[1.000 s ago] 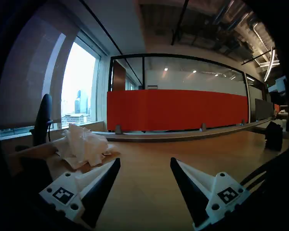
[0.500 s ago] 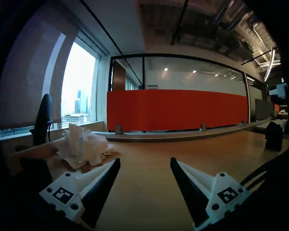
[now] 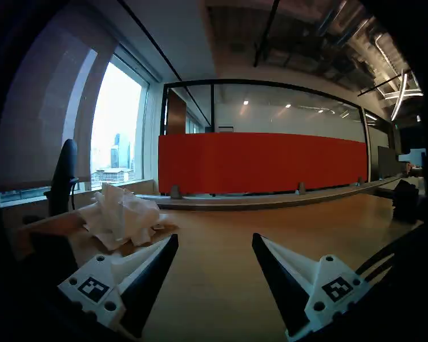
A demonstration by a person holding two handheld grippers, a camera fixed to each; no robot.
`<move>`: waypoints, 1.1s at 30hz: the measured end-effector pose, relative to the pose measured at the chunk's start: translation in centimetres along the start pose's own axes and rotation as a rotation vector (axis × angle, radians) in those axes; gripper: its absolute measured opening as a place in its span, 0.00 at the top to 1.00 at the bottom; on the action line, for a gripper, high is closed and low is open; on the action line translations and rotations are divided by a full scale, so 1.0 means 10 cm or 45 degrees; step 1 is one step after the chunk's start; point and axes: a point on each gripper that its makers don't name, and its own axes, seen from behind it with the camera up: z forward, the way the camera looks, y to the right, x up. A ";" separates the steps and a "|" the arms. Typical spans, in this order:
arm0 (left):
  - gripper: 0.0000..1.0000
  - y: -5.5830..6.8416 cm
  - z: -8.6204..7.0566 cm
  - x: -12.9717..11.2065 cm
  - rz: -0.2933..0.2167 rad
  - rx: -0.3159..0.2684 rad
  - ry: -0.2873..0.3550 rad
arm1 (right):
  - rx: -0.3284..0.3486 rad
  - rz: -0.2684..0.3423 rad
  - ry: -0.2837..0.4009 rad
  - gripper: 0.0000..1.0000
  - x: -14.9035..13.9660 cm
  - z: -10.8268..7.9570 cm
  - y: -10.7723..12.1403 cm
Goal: Fold towel
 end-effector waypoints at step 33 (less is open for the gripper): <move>0.04 0.01 0.00 -0.02 0.000 0.000 0.001 | -0.026 -0.029 -0.024 0.01 -0.87 -0.06 0.33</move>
